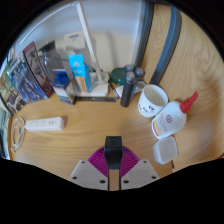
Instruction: Unplug charger
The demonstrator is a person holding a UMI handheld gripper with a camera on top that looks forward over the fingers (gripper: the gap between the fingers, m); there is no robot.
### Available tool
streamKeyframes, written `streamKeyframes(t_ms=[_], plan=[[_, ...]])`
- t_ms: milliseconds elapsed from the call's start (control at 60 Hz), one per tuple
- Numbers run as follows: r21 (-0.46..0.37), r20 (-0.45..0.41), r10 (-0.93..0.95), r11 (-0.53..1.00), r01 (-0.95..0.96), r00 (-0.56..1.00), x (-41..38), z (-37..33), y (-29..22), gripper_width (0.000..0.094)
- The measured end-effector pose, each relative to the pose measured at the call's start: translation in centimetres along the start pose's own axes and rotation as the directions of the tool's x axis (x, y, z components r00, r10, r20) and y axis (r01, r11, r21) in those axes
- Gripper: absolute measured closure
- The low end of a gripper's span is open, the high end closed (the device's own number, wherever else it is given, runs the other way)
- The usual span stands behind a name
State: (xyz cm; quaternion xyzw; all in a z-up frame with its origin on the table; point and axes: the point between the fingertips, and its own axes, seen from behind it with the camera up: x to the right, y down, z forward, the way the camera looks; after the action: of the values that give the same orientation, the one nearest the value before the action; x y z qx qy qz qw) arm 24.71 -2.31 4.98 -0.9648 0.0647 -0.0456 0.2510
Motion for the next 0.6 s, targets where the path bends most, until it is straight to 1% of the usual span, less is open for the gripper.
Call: streamKeyframes(t_ms=[50, 150, 233, 350, 533, 583, 600], plan=[[-0.051, 0.003, -0.021, 0.998, 0.022, 1.000, 0.6, 1.3, 1.0, 0.0819], [-0.148, 0.051, -0.030, 0.988, 0.037, 0.998, 0.7, 3.6, 3.0, 0.0797], [-0.180, 0.065, -0.058, 0.981, 0.069, 0.996, 0.9, 4.8, 3.8, 0.0785], [-0.193, 0.086, -0.106, 0.974, 0.120, 0.991, 1.0, 5.8, 4.2, 0.0756], [-0.159, 0.108, -0.114, 0.979, 0.130, 0.988, 0.8, 6.3, 3.2, 0.0703], [-0.147, 0.100, -0.117, 0.980, 0.131, 0.988, 0.9, 6.4, 3.0, 0.0641], [-0.141, 0.095, -0.120, 0.981, 0.133, 0.988, 1.0, 6.3, 2.9, 0.0556]])
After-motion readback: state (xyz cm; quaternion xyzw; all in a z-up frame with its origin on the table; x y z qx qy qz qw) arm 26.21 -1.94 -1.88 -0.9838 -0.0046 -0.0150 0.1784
